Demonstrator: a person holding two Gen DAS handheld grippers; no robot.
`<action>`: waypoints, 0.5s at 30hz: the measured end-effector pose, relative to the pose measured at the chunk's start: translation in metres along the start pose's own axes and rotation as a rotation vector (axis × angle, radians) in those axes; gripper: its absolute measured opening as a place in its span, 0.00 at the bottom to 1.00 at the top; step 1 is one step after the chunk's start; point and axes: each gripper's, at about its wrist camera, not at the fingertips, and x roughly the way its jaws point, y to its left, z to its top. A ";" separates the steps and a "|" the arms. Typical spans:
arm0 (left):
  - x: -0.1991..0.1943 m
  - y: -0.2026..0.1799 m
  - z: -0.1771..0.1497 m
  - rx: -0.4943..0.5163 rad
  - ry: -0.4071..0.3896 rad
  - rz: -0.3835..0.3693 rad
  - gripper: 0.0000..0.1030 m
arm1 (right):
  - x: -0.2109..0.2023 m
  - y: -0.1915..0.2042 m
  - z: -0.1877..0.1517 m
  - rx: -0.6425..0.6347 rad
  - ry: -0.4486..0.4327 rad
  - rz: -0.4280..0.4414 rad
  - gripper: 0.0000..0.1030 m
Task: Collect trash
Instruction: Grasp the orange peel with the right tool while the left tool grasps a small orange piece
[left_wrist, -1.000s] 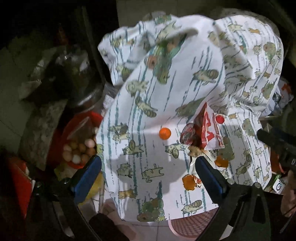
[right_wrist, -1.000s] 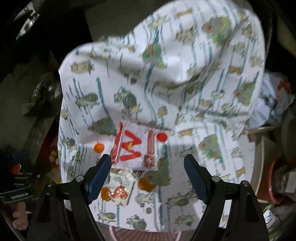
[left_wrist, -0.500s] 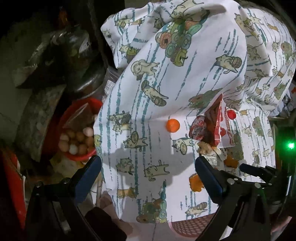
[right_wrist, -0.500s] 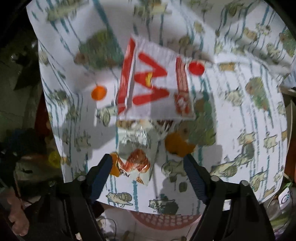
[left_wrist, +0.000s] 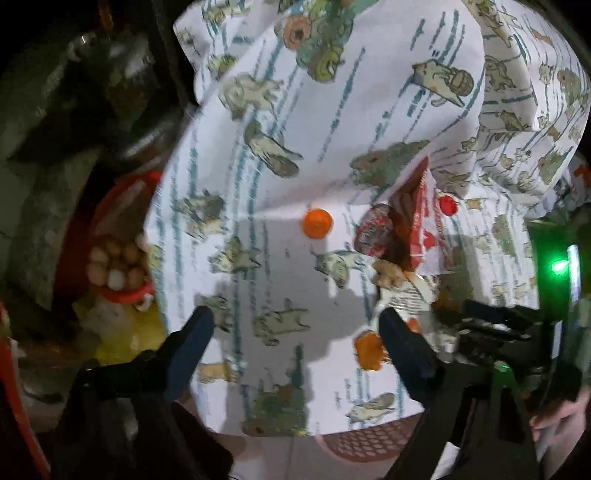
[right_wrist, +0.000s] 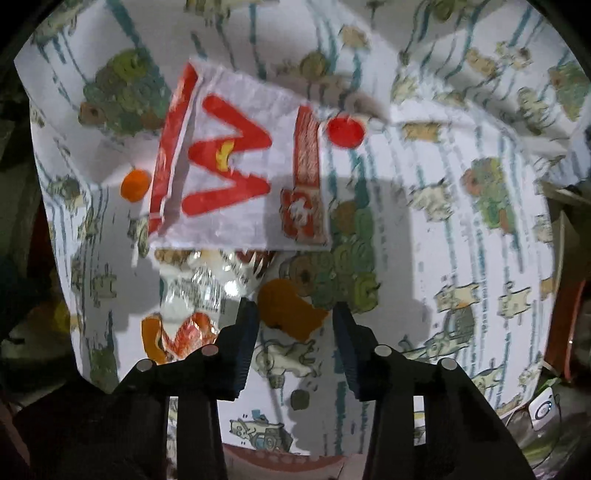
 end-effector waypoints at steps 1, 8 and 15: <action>0.004 0.000 -0.001 -0.013 0.020 -0.033 0.74 | 0.003 0.003 -0.001 -0.020 0.001 -0.014 0.43; 0.029 -0.012 -0.010 -0.047 0.173 -0.221 0.34 | 0.001 0.020 -0.007 -0.071 -0.056 -0.065 0.41; 0.044 -0.039 -0.022 0.041 0.212 -0.153 0.61 | -0.022 0.009 -0.001 -0.019 -0.084 -0.045 0.41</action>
